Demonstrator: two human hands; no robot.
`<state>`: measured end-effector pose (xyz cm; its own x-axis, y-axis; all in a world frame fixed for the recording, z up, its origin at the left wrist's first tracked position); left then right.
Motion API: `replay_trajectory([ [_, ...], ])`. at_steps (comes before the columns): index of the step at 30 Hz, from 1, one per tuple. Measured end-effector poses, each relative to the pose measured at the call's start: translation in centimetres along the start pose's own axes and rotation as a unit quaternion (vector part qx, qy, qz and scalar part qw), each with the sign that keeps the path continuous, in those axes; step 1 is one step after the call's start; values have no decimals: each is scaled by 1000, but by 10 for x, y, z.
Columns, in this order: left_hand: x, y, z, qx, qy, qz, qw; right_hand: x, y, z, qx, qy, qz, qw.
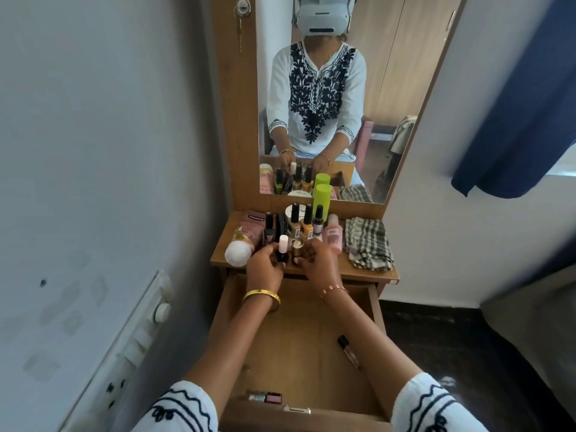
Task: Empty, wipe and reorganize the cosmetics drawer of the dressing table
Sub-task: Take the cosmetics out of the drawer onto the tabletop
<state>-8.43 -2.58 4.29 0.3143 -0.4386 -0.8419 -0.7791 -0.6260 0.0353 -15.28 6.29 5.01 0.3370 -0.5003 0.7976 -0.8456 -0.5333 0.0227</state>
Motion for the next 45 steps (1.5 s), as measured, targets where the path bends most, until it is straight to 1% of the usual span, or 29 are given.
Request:
replay_trajectory([
  [6, 0, 4, 2, -2, 37, 12, 999, 1, 2, 8, -19, 4, 13, 1000],
  [12, 5, 0, 2, 0, 2, 15, 1000, 1, 1, 6, -9, 21, 24, 999],
  [15, 5, -8, -2, -11, -18, 22, 1000, 3, -4, 3, -3, 48, 24, 999],
  [18, 8, -28, -6, -23, -42, 26, 998, -2, -21, -3, -47, 19, 7, 999],
  [20, 16, -44, -7, -8, -46, 9, 999, -9, -37, -6, -71, -3, -1, 997],
  [22, 33, -57, -4, 32, -41, -20, 998, -19, -51, -8, -45, -11, 19, 999],
  [23, 44, -61, -1, 63, -29, -41, 997, -25, -55, -8, -20, -22, 39, 999],
  [25, 61, -71, 2, 148, 36, -77, 985, -38, -64, -6, 28, -57, 87, 994],
  [28, 74, -82, 3, 283, 117, -96, 947, -55, -71, -6, 71, -159, 132, 976],
  [30, 79, -88, 4, 338, 173, -93, 920, -65, -78, -6, 102, -238, 148, 954],
  [32, 83, -93, 5, 363, 209, -92, 903, -77, -84, -4, 128, -280, 164, 937],
  [37, 88, -94, 7, 422, 254, -91, 865, -93, -90, 4, 178, -318, 191, 911],
  [42, 90, -93, 8, 459, 271, -81, 842, -88, -86, 12, 238, -312, 168, 904],
  [45, 91, -94, 10, 458, 289, -74, 837, -86, -87, 13, 238, -291, 155, 914],
])
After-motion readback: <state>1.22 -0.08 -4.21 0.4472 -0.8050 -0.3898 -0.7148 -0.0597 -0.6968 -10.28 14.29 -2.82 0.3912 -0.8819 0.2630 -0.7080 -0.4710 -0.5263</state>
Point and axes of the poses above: each hand's wrist, its own y-axis towards the middle knuckle, its own z-axis out of the palm, x = y × z, the point moved 1 cm from there along y, towards the middle knuckle, and after that the axes turned 7 degrees about x, right-handed, at the moved point
